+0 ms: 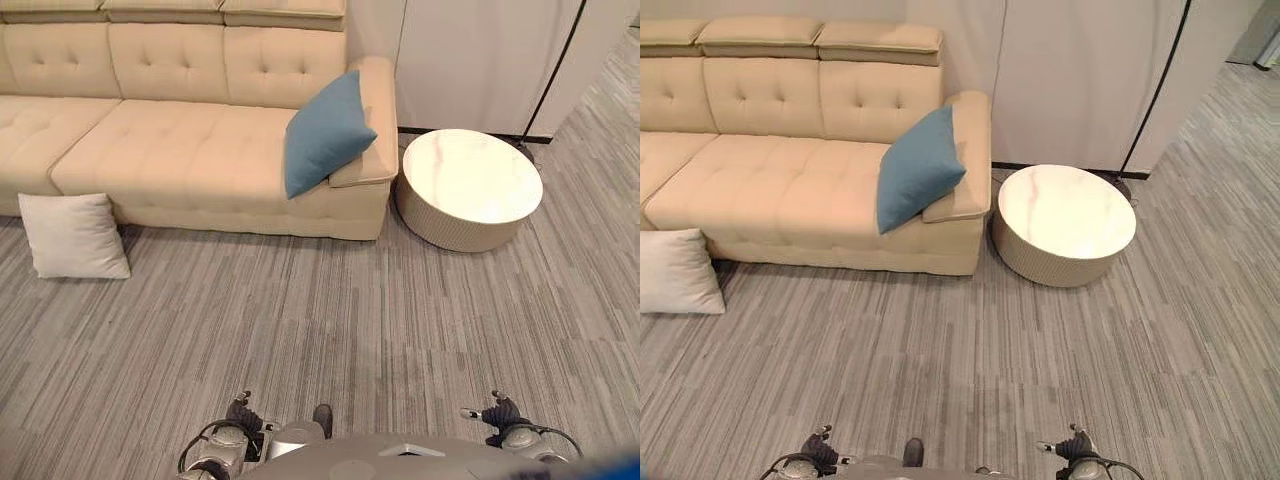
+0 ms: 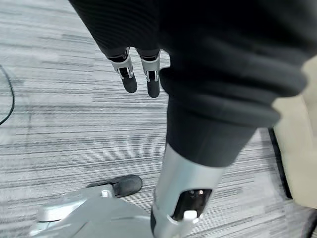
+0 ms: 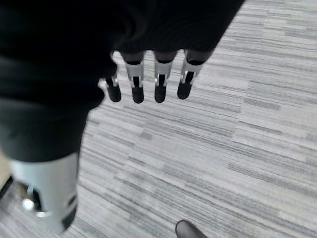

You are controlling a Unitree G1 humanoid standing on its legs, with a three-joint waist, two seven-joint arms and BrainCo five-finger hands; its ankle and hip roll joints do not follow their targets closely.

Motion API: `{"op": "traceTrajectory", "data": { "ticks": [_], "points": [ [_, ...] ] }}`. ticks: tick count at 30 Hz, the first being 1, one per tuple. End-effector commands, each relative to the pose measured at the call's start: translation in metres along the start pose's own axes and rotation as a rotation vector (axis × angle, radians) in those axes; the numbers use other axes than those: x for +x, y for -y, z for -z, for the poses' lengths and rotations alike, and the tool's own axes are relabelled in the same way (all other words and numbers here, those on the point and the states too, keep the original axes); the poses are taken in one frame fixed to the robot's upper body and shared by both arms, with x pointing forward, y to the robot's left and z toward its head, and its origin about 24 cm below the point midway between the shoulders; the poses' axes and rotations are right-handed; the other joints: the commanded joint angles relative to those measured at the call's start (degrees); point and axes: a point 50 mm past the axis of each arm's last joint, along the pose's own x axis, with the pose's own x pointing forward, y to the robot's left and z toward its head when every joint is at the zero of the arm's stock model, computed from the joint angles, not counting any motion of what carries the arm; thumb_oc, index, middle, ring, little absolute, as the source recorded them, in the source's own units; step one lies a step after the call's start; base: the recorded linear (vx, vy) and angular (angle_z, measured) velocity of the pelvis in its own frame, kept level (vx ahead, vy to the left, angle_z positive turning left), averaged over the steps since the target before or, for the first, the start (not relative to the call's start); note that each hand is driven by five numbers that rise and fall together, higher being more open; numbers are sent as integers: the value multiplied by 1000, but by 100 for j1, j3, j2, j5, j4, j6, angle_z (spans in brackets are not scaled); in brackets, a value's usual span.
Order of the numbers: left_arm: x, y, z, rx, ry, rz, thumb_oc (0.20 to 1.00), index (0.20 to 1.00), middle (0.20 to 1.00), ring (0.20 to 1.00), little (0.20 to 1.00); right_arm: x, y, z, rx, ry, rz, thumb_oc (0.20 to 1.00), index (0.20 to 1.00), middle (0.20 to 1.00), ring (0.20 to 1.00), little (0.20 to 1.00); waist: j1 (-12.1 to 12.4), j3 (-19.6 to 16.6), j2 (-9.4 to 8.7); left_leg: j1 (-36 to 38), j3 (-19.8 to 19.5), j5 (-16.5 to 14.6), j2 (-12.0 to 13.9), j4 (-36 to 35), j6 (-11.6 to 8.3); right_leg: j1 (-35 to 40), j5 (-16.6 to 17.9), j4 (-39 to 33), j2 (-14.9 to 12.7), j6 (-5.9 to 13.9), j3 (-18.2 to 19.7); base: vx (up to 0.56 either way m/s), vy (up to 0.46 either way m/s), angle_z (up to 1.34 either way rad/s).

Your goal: Pick up all the scattered cushions and arrange them neatly on the sofa.

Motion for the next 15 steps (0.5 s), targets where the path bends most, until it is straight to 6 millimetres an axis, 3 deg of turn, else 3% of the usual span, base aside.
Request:
{"op": "traceTrajectory", "data": {
  "ticks": [1,4,15],
  "points": [
    [5,0,-22,47,56,-6,1000,1000,1000,1000,1000,3,8,-7,34,9,30,1000,1000,1000,1000,1000,2,171,-158,304,37,-624,89,29,-217,-134,303,-81,-372,587,141,10,-4,-30],
    [5,0,-20,45,42,-10,1000,1000,1000,1000,1000,1,1,-6,157,-7,13,1000,1000,1000,1000,1000,-112,189,-91,314,135,-620,121,29,-234,-220,330,-81,-361,606,268,-4,2,-24],
    [4,5,-14,99,25,0,1000,1000,1000,1000,1000,2,1,-12,117,23,3,1000,1000,1000,1000,1000,-135,168,-81,342,112,-653,128,29,-243,-155,281,-81,-330,592,252,1,-2,-6]
  ]
}}
